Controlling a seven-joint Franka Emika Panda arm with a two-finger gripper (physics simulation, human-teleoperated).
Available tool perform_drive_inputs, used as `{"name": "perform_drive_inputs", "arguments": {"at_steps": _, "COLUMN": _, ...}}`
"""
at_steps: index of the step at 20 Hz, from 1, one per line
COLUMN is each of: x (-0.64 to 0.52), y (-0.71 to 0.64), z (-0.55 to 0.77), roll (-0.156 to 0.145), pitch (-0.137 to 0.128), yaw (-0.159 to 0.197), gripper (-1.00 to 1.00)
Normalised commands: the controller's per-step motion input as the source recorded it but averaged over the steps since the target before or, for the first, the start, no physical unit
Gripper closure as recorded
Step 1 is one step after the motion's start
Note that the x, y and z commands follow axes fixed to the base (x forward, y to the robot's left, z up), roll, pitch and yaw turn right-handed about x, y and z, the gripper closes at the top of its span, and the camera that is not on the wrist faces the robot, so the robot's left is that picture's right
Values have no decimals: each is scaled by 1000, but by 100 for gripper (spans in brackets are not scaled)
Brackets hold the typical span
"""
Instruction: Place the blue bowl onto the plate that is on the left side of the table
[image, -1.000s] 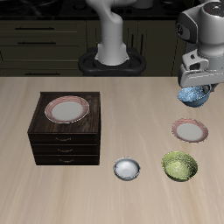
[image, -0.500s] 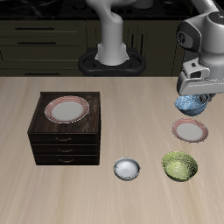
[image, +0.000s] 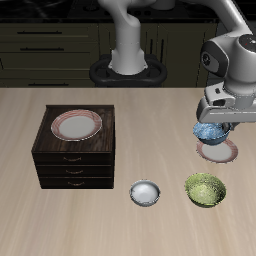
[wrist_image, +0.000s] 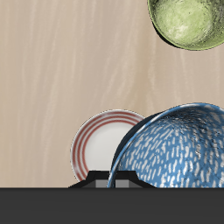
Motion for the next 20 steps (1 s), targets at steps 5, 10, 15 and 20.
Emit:
{"name": "perform_drive_inputs", "arguments": {"at_steps": 5, "x": 11, "y": 55, "z": -382, "roll": -5, "pitch": 55, "yaw": 17, "gripper": 100}}
{"name": "perform_drive_inputs", "arguments": {"at_steps": 10, "x": -33, "y": 121, "z": -356, "roll": 8, "pitch": 69, "yaw": -6, "gripper": 100}}
{"name": "perform_drive_inputs", "arguments": {"at_steps": 15, "x": -107, "y": 53, "z": -425, "roll": 3, "pitch": 112, "yaw": 0, "gripper": 100}}
{"name": "perform_drive_inputs", "arguments": {"at_steps": 20, "x": -132, "y": 238, "z": -243, "roll": 157, "pitch": 85, "yaw": -29, "gripper": -100}}
